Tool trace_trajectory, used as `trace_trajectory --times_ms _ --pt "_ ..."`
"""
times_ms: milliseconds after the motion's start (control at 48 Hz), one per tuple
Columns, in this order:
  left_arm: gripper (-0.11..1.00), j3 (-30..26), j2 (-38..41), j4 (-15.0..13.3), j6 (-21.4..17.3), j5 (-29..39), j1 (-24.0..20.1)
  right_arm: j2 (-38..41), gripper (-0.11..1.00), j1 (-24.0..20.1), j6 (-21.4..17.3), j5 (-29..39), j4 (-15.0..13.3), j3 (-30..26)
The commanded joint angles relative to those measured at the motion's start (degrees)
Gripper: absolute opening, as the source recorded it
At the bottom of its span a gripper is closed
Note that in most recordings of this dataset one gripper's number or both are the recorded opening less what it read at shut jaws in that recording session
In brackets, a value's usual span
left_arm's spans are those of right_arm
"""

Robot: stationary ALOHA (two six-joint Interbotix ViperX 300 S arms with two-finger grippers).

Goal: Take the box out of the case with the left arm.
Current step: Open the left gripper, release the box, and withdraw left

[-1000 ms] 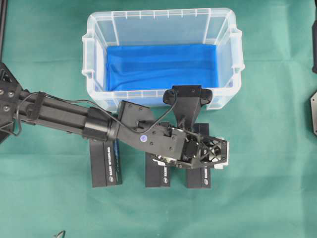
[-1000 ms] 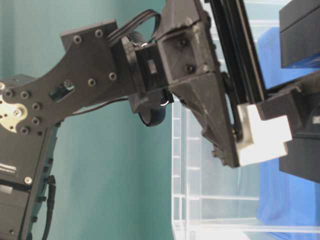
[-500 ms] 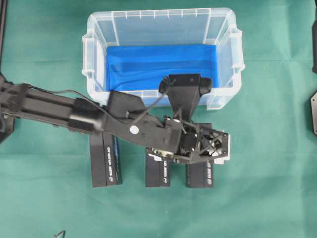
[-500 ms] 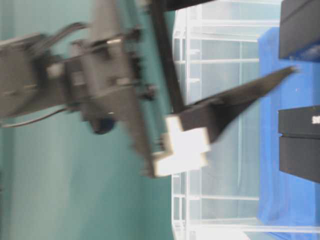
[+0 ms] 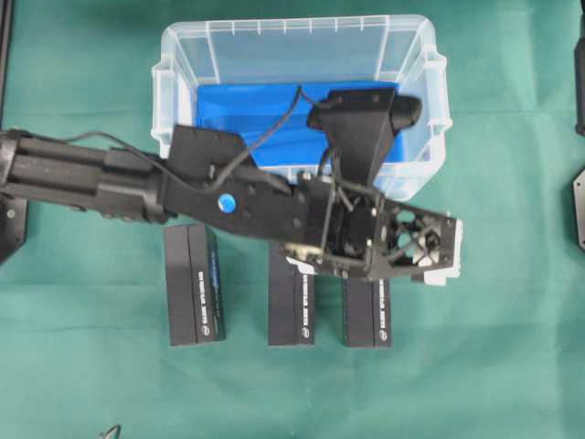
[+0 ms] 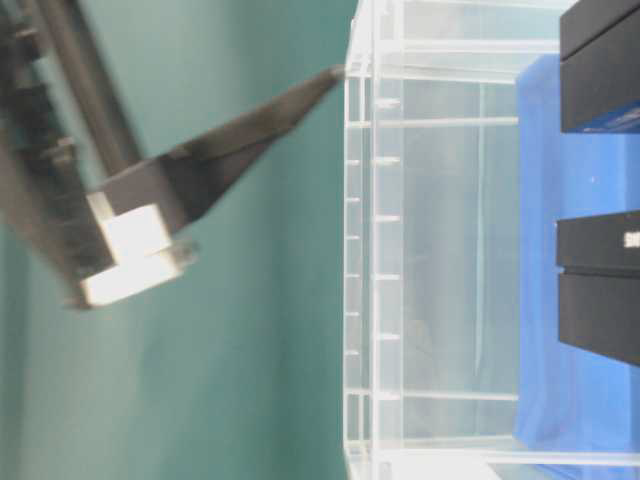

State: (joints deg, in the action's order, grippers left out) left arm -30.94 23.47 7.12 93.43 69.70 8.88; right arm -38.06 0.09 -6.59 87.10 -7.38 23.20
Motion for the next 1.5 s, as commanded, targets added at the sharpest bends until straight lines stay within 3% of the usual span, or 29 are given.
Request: trace_trajectory --times_ms 0,250,541,833,1479 --pt "0.83 -3.6 -3.1 0.3 -1.0 3.4 -0.4 0.1 0.00 0.1 0.0 -0.3 -0.2 -0.5" --pt "0.83 -5.0 -3.2 0.3 -2.1 6.4 -0.6 0.2 0.00 0.0 0.0 -0.4 -0.2 -0.5" --pt "0.83 -0.4 -6.5 0.3 -2.8 6.6 -0.4 0.5 0.00 0.0 0.0 -0.4 -0.2 -0.5" --pt "0.83 12.4 -17.0 -0.1 -2.8 6.2 0.4 1.1 0.00 0.0 0.0 -0.2 -0.2 0.0" --pt "0.83 42.1 -39.6 -0.1 2.7 0.6 4.3 2.3 0.00 0.1 0.0 -0.3 -0.3 0.7"
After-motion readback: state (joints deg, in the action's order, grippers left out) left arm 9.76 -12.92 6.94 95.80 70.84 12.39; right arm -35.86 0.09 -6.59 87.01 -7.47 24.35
